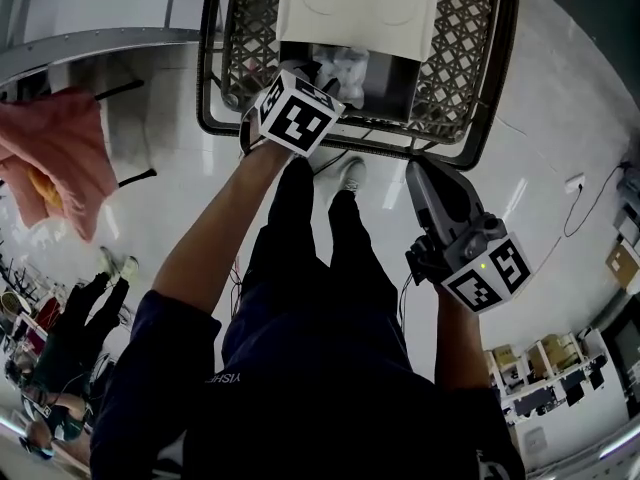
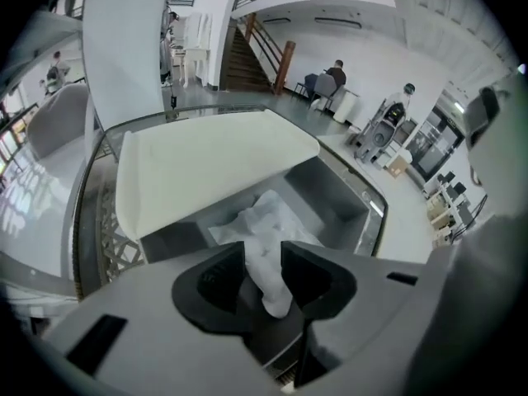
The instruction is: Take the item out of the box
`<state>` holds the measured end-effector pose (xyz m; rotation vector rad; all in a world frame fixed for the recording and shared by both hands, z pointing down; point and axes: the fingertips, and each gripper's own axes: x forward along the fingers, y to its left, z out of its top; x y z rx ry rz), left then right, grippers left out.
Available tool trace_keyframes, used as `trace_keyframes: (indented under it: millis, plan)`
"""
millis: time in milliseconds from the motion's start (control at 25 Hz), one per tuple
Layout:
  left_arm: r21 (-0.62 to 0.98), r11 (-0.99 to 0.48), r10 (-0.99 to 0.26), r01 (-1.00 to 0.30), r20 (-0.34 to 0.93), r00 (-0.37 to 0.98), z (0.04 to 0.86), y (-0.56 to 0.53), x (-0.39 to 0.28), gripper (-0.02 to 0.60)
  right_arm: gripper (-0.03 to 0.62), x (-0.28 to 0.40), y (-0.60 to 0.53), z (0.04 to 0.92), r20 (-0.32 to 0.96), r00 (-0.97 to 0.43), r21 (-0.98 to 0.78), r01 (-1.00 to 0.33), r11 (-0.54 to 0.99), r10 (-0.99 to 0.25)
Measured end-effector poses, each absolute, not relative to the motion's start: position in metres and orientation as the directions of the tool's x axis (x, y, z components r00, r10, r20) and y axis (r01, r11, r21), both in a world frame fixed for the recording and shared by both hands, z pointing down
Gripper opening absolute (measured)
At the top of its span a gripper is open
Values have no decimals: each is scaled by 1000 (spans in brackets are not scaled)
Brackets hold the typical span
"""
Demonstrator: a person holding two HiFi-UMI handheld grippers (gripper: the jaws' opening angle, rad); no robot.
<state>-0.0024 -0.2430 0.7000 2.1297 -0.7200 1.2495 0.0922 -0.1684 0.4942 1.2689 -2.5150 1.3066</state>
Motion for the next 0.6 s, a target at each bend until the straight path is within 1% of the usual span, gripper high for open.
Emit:
trace_keyframes:
  millis: [200, 400, 600]
  plan:
    - [115, -732, -175, -672, 921, 348, 709, -245, 1, 137, 25, 102, -173, 500, 371, -672, -677, -668, 309, -640]
    - [35, -780, -175, -625, 947, 271, 716, -240, -1, 132, 25, 101, -173, 500, 365, -682, -686, -657, 313, -634]
    - [-28, -826, -183, -563, 958, 220, 701, -245, -5, 89, 25, 101, -180, 482, 365, -682, -686, -657, 311, -634]
